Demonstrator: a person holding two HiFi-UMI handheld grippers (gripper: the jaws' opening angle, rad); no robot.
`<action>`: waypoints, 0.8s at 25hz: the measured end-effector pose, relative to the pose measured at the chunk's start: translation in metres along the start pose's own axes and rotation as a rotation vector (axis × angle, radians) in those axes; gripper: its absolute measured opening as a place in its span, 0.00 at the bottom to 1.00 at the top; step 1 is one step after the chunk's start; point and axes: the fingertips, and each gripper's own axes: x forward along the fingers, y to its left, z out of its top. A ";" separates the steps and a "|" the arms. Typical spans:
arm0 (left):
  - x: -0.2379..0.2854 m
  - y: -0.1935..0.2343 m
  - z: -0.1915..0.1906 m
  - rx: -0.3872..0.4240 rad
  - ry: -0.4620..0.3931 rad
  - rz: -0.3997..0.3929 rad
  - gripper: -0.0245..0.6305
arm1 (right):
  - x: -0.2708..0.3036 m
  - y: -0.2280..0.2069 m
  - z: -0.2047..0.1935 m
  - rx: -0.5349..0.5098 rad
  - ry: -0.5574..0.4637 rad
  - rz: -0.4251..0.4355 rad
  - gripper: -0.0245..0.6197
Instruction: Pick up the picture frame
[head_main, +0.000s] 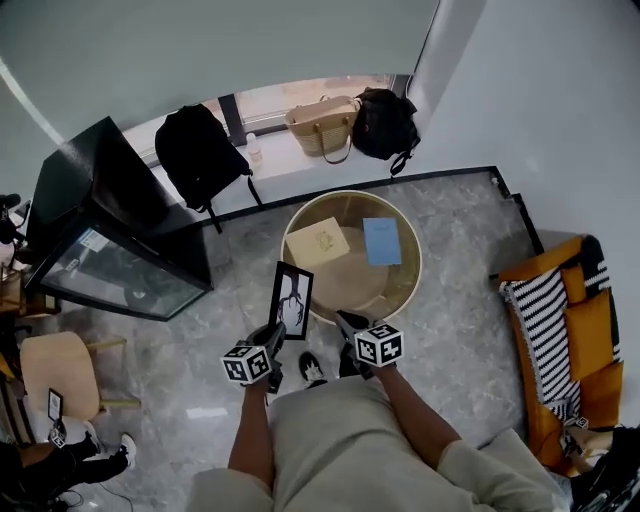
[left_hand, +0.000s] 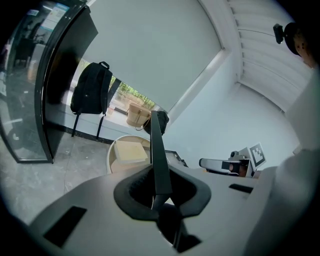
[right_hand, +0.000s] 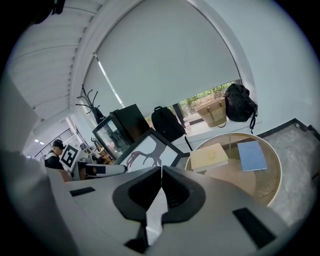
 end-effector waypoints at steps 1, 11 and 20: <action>-0.001 0.001 0.001 0.000 -0.002 -0.002 0.11 | 0.001 0.001 -0.001 -0.004 0.005 0.000 0.09; -0.007 0.001 0.002 -0.009 -0.022 -0.014 0.11 | -0.002 0.003 -0.006 -0.016 0.010 -0.012 0.09; -0.008 0.001 -0.002 -0.008 -0.017 -0.020 0.11 | -0.003 0.004 -0.006 -0.018 -0.009 -0.019 0.09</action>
